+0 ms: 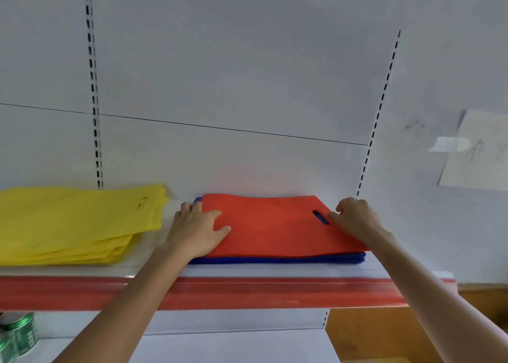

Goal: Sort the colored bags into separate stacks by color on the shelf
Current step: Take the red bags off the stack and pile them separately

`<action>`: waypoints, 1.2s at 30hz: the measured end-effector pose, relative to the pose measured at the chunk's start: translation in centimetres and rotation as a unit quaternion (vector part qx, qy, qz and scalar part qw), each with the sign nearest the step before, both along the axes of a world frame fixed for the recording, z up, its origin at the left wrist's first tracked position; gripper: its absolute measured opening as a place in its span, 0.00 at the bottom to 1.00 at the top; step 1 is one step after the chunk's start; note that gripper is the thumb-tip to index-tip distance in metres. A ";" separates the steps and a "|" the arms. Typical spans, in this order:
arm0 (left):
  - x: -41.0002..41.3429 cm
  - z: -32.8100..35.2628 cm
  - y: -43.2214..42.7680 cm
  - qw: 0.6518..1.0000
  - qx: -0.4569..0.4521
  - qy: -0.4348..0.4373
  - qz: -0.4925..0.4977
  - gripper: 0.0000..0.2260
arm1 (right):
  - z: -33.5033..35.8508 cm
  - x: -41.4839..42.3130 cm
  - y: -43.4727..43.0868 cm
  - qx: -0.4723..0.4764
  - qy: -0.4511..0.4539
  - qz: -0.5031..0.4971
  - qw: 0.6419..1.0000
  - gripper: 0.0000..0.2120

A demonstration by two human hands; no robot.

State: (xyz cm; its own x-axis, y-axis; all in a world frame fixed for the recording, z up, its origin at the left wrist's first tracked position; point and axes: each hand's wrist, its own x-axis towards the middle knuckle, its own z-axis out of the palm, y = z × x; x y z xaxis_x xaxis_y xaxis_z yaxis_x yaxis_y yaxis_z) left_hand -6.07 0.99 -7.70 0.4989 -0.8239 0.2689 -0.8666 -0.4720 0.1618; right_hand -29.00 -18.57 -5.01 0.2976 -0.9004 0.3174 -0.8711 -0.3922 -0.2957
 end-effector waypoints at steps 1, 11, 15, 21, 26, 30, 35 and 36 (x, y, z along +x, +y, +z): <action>-0.1 0.0 0.0 1.000 0.012 0.014 0.006 0.23 | -0.2 0.2 -0.1 0.002 0.005 -0.004 1.000 0.21; 0.0 0.1 0.0 1.000 0.026 0.015 0.003 0.22 | -1.0 1.1 0.2 -0.048 0.062 -0.005 0.997 0.19; -0.3 -0.1 0.2 1.000 0.010 -0.003 0.002 0.22 | -1.1 1.0 0.9 -0.091 0.080 0.006 0.993 0.16; -0.8 0.1 -0.2 0.999 -0.009 0.021 0.025 0.20 | -0.5 1.0 1.1 -0.126 0.091 0.045 0.987 0.17; -0.5 0.3 0.0 0.995 -0.050 0.058 0.069 0.19 | 0.2 1.3 1.7 -0.086 0.066 0.047 0.993 0.16; -0.6 1.0 0.4 0.994 -0.073 0.045 0.068 0.17 | 1.0 1.5 2.4 -0.074 0.038 0.032 0.996 0.15; -0.2 1.7 1.2 0.993 -0.106 0.030 0.034 0.15 | 1.7 1.7 2.7 -0.087 0.000 0.022 0.996 0.14; -0.2 1.9 1.4 0.993 -0.112 0.019 0.025 0.16 | 2.0 1.7 2.8 -0.067 -0.019 0.023 0.997 0.14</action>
State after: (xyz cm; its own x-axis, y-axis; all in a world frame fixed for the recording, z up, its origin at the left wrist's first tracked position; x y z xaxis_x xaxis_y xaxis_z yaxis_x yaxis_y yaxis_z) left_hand -6.31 2.40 -5.79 0.5514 -0.7196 0.4220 -0.8340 -0.4631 0.3001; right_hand -27.34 -15.82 -2.99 0.3229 -0.8342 0.4469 -0.8400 -0.4702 -0.2708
